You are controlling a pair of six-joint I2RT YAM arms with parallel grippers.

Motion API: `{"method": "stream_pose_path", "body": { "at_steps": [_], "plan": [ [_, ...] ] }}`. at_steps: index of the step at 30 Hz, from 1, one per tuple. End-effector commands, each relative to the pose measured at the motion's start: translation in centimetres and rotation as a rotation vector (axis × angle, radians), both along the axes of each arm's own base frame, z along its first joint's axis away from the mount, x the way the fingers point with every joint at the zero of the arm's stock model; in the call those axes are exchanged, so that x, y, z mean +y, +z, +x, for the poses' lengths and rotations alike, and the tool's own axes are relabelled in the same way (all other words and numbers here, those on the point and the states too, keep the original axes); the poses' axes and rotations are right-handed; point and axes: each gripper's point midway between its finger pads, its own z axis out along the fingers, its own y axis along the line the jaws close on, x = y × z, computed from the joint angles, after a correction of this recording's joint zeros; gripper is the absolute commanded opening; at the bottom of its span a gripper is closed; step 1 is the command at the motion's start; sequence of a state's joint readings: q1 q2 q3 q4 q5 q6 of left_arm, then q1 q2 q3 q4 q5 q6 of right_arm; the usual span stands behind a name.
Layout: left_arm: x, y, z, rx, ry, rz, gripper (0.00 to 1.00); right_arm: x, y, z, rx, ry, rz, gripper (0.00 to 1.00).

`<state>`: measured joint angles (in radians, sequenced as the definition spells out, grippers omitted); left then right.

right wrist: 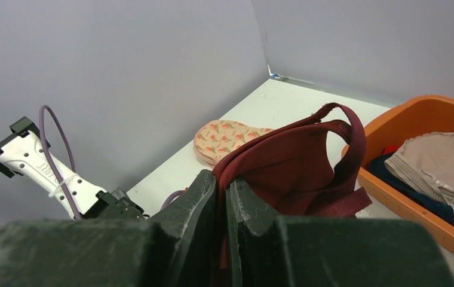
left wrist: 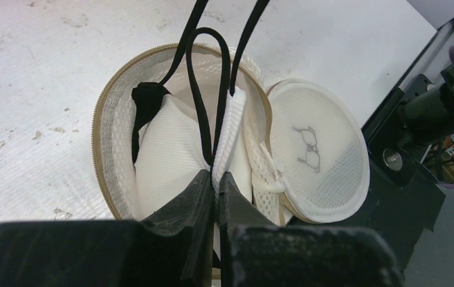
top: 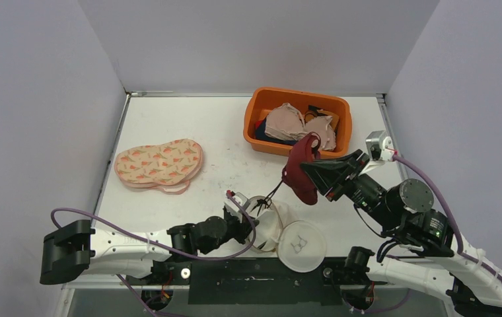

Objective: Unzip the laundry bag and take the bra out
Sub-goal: Pick up the bra from the laundry bag.

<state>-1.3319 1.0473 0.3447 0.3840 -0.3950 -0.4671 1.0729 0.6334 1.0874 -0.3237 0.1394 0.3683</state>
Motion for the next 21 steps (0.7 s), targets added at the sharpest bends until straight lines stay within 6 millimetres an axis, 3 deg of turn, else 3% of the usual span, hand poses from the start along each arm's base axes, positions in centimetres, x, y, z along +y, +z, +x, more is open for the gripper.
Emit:
{"method": "stream_pose_path", "body": {
  "at_steps": [1,6,11,13,14,16,21],
  "plan": [
    [0.9,0.4,1.2,0.022,0.094,-0.019,0.00,-1.6,4.7,-0.6,-0.098,-0.007,0.047,0.05],
    [1.5,0.1,2.0,0.053,0.144,-0.022,0.00,-2.4,7.4,-0.8,-0.150,-0.018,0.040,0.05],
    [1.3,0.3,2.0,0.073,0.144,-0.029,0.03,-2.0,6.7,0.1,-0.146,-0.049,-0.002,0.05],
    [1.0,0.6,1.8,0.086,0.137,-0.034,0.18,-1.8,5.9,0.7,-0.133,-0.071,-0.030,0.05],
    [0.8,1.1,1.5,0.103,0.124,-0.042,0.39,-1.7,4.8,1.4,-0.123,-0.104,-0.068,0.05],
    [0.8,1.5,1.2,0.117,0.115,-0.045,0.54,-1.5,4.0,2.0,-0.113,-0.123,-0.102,0.05],
    [0.9,3.8,0.8,0.137,0.104,-0.100,0.76,-1.4,1.9,3.5,-0.095,-0.189,-0.208,0.05]
  ]
}}
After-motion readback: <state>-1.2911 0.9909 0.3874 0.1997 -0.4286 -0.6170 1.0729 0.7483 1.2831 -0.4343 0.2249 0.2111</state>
